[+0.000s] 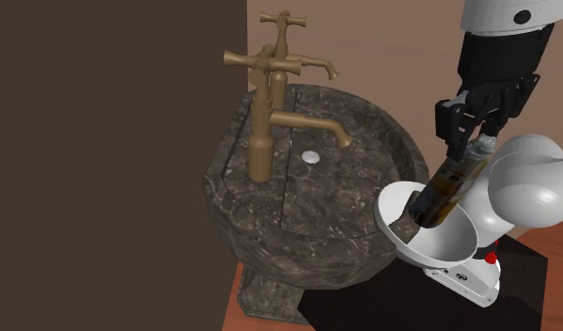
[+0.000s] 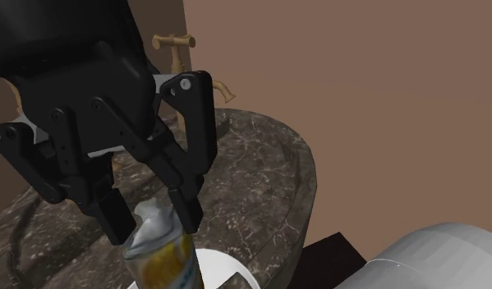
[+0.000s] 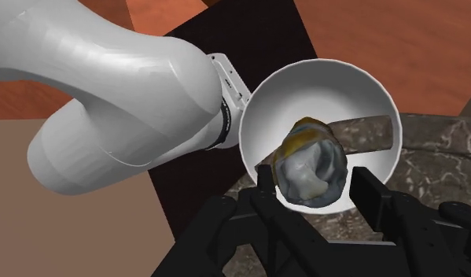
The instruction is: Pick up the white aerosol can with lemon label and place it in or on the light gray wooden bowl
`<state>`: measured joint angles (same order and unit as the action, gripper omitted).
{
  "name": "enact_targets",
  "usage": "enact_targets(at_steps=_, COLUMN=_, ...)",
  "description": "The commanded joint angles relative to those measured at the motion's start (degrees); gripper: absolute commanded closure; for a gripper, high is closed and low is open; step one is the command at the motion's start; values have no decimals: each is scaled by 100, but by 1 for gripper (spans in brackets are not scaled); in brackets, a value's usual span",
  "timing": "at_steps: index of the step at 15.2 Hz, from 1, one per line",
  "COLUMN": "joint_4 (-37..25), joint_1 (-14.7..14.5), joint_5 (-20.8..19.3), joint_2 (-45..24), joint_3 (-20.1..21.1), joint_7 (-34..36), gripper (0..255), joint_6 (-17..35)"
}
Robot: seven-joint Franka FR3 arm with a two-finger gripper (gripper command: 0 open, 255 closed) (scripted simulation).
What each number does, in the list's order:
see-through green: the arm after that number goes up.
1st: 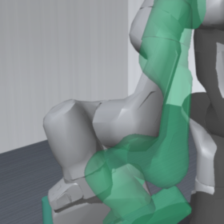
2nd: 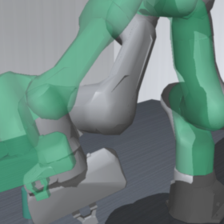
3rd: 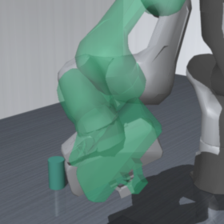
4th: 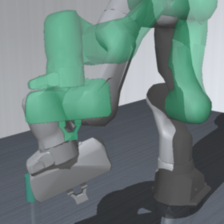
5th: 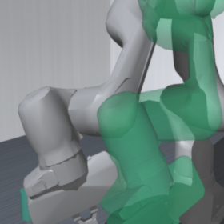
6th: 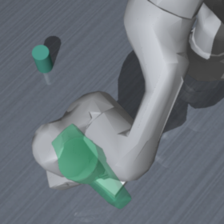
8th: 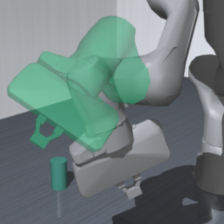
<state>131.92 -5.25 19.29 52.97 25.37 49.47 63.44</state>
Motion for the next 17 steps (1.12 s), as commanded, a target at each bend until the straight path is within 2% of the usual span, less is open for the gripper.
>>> enact_targets(at_steps=1, joint_4=34, joint_1=-4, joint_5=3, joint_2=10, joint_3=6, joint_7=-2, gripper=255, joint_6=11)
enact_targets(at_steps=5, joint_4=34, joint_1=-4, joint_5=3, joint_2=10, joint_3=6, joint_7=-2, gripper=255, joint_6=11)
enact_targets(at_steps=6, joint_4=36, joint_1=-4, joint_5=1, joint_2=12, joint_3=3, joint_7=-4, gripper=0, joint_6=11)
enact_targets(at_steps=11, joint_4=34, joint_1=-4, joint_5=3, joint_2=10, joint_3=6, joint_7=-2, gripper=0, joint_6=11)
enact_targets(at_steps=15, joint_4=-965, joint_1=164, joint_5=-146, joint_2=-560, joint_3=-46, joint_7=98, gripper=0, joint_6=-410)
enact_targets(at_steps=17, joint_4=-965, joint_1=164, joint_5=-146, joint_2=-561, joint_3=-46, joint_7=98, gripper=0, joint_6=-410)
